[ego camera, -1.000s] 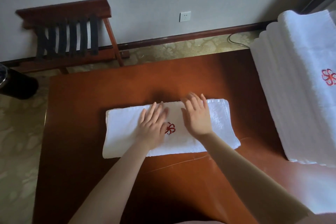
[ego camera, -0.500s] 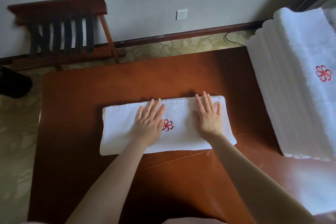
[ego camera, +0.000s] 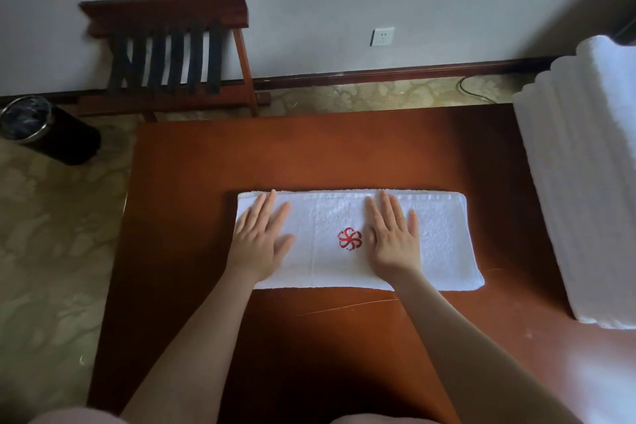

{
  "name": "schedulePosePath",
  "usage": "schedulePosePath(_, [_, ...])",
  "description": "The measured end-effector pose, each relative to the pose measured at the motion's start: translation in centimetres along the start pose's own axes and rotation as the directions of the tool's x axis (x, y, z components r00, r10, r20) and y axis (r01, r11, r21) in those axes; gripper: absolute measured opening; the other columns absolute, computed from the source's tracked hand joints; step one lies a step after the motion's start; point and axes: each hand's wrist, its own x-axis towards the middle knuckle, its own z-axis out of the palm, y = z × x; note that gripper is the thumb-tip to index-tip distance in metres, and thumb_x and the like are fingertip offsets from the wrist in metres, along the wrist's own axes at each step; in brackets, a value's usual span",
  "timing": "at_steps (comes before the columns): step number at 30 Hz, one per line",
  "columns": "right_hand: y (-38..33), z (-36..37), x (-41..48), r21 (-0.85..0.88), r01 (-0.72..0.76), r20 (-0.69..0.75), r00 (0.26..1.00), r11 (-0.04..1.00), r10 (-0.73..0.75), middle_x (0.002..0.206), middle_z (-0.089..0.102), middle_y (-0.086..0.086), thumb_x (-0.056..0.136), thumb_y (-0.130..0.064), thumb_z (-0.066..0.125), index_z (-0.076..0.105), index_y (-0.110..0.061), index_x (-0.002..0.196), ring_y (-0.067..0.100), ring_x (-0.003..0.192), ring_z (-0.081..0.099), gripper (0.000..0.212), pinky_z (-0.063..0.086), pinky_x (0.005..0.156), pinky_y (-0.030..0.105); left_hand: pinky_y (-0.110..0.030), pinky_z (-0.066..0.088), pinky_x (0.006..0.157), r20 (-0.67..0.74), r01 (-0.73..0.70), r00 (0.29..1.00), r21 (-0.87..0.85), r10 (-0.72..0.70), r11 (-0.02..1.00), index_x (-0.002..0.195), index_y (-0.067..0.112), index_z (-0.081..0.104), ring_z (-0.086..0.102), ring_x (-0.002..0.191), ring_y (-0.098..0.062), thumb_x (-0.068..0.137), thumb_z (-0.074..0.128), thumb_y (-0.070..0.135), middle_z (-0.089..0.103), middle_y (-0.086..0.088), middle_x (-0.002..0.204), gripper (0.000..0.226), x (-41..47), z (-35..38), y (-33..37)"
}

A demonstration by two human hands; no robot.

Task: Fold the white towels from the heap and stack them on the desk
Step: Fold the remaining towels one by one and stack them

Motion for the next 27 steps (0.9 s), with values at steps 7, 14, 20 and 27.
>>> schedulePosePath(7, [0.9, -2.3, -0.3, 0.138, 0.051, -0.046, 0.998, 0.989, -0.045, 0.158, 0.024, 0.009, 0.100, -0.031, 0.041, 0.029, -0.019, 0.150, 0.028, 0.146, 0.018, 0.053, 0.013, 0.118, 0.047, -0.054, 0.011, 0.114, -0.092, 0.108, 0.989, -0.084, -0.116, 0.991, 0.145, 0.015, 0.039, 0.018, 0.146, -0.031, 0.096, 0.039, 0.043, 0.021, -0.013, 0.157, 0.057, -0.6, -1.4, 0.3])
schedulePosePath(14, [7.1, -4.9, -3.9, 0.148, -0.277, -0.152, 0.942, 0.949, 0.299, 0.141, 0.043, 0.018, 0.089, -0.024, 0.062, 0.050, -0.013, 0.136, 0.039, 0.126, 0.039, 0.050, 0.037, 0.100, 0.051, -0.046, 0.041, 0.091, 0.043, 0.404, 0.914, -0.213, -0.404, 0.890, 0.150, 0.023, 0.029, 0.044, 0.111, -0.034, 0.095, 0.051, 0.027, 0.048, -0.017, 0.124, 0.060, -2.7, -2.7, -1.6])
schedulePosePath(20, [9.3, -5.9, -4.0, 0.291, -0.440, 0.125, 0.898, 0.850, 0.422, 0.125, 0.044, 0.010, 0.089, -0.026, 0.057, 0.034, -0.031, 0.144, 0.032, 0.111, 0.044, 0.060, 0.043, 0.085, 0.040, -0.032, 0.048, 0.071, 0.292, 0.496, 0.865, -0.378, -0.408, 0.782, 0.151, 0.040, 0.003, 0.054, 0.080, -0.018, 0.098, 0.045, 0.029, 0.045, -0.006, 0.113, 0.069, -2.6, -2.5, -1.7])
schedulePosePath(27, [10.4, -8.6, -3.4, 0.505, -0.434, 0.348, 0.893, 0.746, 0.285, 0.114, 0.056, 0.011, 0.079, -0.008, 0.070, 0.037, -0.036, 0.138, 0.021, 0.081, 0.057, 0.073, 0.047, 0.057, 0.027, -0.032, 0.045, 0.093, 0.398, 0.486, 0.860, -0.449, -0.319, 0.750, 0.148, 0.042, 0.024, 0.051, 0.119, -0.024, 0.095, 0.052, 0.024, 0.043, -0.006, 0.145, 0.063, -2.6, -3.8, -1.8])
